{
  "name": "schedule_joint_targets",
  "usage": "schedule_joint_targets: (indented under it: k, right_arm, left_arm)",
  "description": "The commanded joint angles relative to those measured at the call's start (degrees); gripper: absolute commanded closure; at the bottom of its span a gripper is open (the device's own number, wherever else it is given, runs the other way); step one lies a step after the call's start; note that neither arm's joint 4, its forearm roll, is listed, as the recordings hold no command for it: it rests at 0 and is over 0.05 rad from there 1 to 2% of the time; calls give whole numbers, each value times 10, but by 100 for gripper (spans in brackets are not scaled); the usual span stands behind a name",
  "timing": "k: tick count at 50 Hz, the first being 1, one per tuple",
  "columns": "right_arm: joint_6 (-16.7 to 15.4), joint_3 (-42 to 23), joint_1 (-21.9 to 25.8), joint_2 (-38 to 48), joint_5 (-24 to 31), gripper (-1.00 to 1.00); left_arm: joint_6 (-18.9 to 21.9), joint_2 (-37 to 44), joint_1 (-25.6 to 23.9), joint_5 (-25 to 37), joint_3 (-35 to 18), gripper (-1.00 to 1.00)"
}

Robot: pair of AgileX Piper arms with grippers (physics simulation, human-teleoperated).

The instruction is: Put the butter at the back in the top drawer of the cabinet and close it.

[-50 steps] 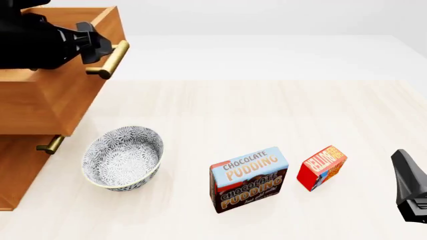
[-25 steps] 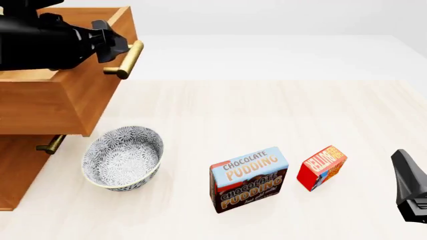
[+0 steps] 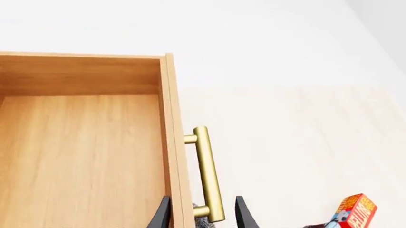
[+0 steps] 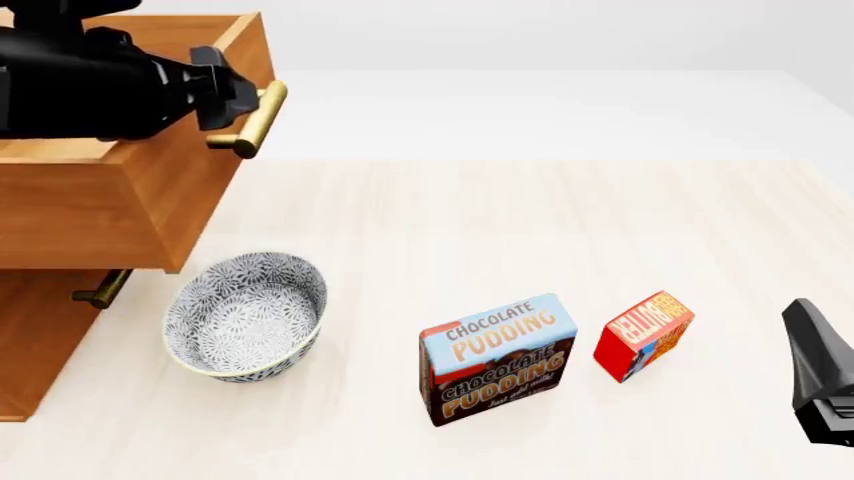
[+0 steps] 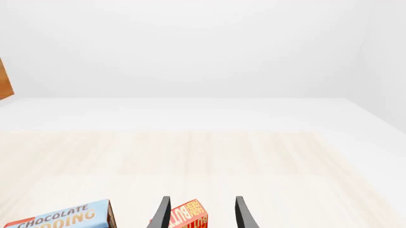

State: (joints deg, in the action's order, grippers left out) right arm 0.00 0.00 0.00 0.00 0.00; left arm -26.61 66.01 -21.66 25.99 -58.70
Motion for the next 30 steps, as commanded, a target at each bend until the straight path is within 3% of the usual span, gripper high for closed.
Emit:
schedule_joint_targets:
  k: [1,30]
  right_arm:
    - [0,0,0,0,0,-100]
    - [0,0,0,0,0,-100]
  left_arm:
    - [31,36,-55,17,59,-100]
    - [91,-1,-29,169,-86,-100]
